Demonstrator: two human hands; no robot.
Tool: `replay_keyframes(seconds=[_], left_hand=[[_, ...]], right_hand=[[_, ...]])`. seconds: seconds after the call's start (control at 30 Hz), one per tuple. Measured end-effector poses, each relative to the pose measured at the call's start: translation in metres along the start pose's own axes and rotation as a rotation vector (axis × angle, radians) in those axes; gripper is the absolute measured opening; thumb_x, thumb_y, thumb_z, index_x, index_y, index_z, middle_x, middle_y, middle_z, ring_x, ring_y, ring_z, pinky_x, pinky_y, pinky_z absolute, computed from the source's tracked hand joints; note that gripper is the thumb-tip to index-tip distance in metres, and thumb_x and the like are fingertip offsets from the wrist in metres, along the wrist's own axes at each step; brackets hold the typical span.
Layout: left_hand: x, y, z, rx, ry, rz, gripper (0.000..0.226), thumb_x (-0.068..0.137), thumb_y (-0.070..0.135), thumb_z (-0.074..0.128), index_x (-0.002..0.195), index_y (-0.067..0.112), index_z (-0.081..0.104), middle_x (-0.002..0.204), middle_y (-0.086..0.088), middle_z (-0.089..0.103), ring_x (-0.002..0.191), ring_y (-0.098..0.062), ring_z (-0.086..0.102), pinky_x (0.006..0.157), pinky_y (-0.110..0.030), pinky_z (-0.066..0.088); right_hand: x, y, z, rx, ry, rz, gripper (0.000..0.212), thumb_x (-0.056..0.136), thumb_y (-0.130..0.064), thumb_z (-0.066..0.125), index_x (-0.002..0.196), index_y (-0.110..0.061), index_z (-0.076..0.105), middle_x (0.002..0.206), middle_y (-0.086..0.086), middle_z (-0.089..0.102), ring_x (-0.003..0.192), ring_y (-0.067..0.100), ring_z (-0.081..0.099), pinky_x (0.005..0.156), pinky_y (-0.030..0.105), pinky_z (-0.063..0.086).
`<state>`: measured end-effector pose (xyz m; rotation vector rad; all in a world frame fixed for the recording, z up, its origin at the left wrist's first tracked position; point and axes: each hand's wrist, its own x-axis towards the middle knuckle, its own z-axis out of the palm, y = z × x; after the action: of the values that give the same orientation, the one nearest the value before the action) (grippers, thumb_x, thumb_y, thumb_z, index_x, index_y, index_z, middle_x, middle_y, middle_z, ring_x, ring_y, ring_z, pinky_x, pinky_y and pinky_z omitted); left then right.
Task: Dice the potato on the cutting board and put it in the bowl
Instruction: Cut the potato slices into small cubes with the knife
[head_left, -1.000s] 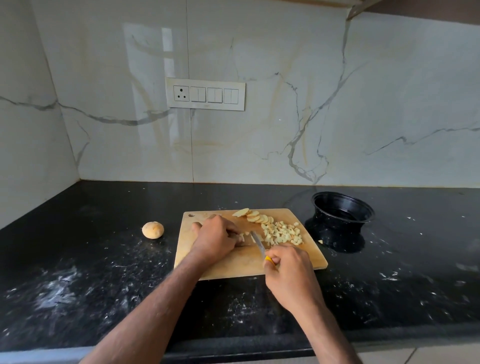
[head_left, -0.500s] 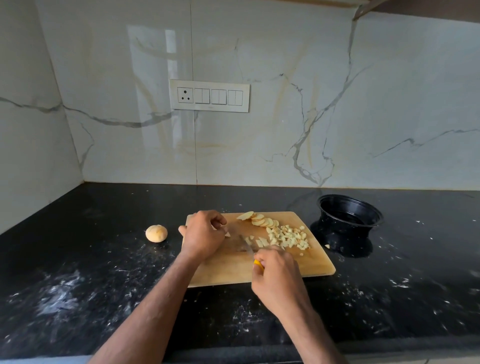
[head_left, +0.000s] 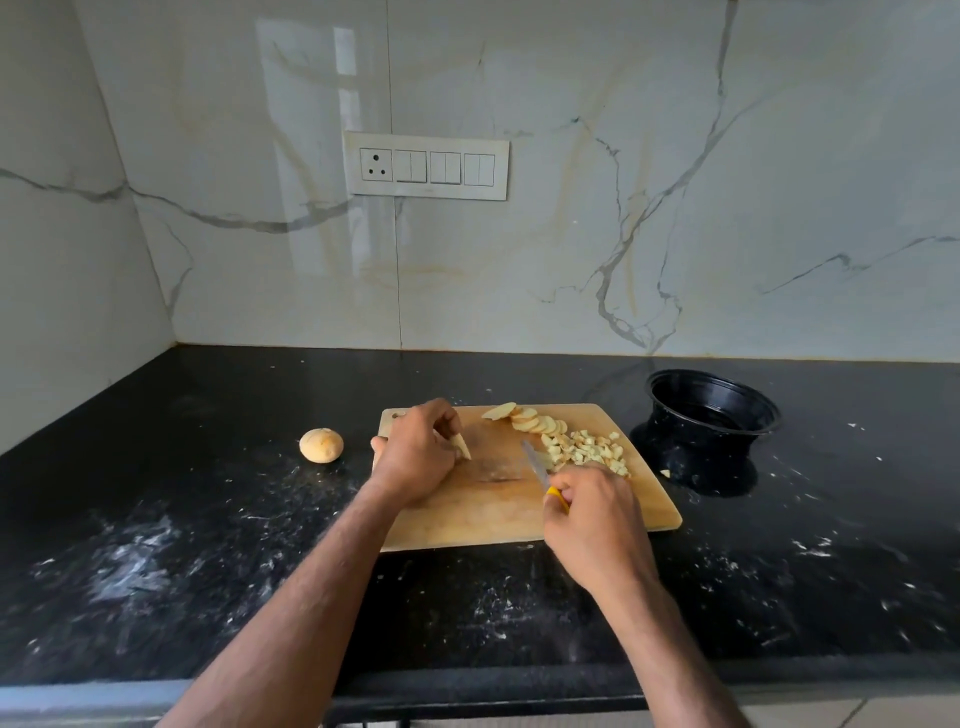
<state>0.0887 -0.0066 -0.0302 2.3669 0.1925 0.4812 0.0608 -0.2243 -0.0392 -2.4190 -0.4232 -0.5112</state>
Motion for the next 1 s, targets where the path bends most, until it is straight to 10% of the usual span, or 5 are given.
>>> replay_keyframes(seconds=[0.1, 0.43, 0.57, 0.77, 1.0], left_hand=[[-0.001, 0.002, 0.001, -0.085, 0.027, 0.113, 0.033, 0.079, -0.002, 0.078, 0.071, 0.027, 0.066, 0.076, 0.013, 0.067, 0.074, -0.005, 0.060, 0.063, -0.008, 0.046], [-0.001, 0.005, -0.006, -0.137, -0.196, 0.224, 0.024, 0.076, 0.001, 0.081, 0.085, 0.024, 0.080, 0.082, 0.013, 0.075, 0.081, -0.003, 0.067, 0.072, -0.015, 0.051], [-0.004, 0.006, -0.004, 0.030, -0.134, 0.166, 0.024, 0.073, 0.033, 0.090, 0.093, 0.028, 0.077, 0.083, 0.020, 0.067, 0.080, 0.002, 0.060, 0.067, -0.004, 0.039], [-0.008, 0.013, 0.007, 0.133, -0.083, 0.086, 0.028, 0.075, 0.053, 0.083, 0.092, 0.032, 0.075, 0.087, 0.023, 0.064, 0.095, -0.007, 0.058, 0.098, -0.048, 0.044], [-0.006, 0.016, 0.020, 0.186, -0.035, 0.073, 0.017, 0.080, 0.043, 0.079, 0.083, 0.028, 0.071, 0.085, 0.015, 0.062, 0.090, -0.012, 0.054, 0.093, -0.046, 0.039]], right_hand=[[0.004, -0.001, 0.002, 0.010, 0.053, -0.024, 0.008, 0.086, -0.011, 0.070, 0.079, -0.015, 0.072, 0.080, -0.009, 0.060, 0.074, 0.006, 0.059, 0.068, 0.031, 0.057], [-0.001, -0.002, 0.020, 0.081, 0.078, -0.112, 0.010, 0.087, -0.014, 0.071, 0.096, -0.017, 0.074, 0.092, -0.010, 0.059, 0.082, 0.006, 0.056, 0.073, 0.027, 0.056], [-0.003, -0.001, 0.021, 0.055, 0.070, -0.117, 0.014, 0.088, -0.017, 0.071, 0.101, -0.018, 0.074, 0.091, -0.011, 0.057, 0.079, 0.002, 0.049, 0.065, 0.017, 0.048], [-0.004, -0.001, 0.021, 0.064, 0.055, -0.119, 0.008, 0.089, -0.020, 0.070, 0.097, -0.018, 0.073, 0.088, -0.009, 0.064, 0.080, 0.005, 0.058, 0.072, 0.025, 0.055], [0.004, -0.008, 0.024, 0.112, 0.113, -0.073, 0.008, 0.088, -0.019, 0.072, 0.094, -0.014, 0.076, 0.083, -0.005, 0.072, 0.075, 0.009, 0.060, 0.069, 0.028, 0.058]])
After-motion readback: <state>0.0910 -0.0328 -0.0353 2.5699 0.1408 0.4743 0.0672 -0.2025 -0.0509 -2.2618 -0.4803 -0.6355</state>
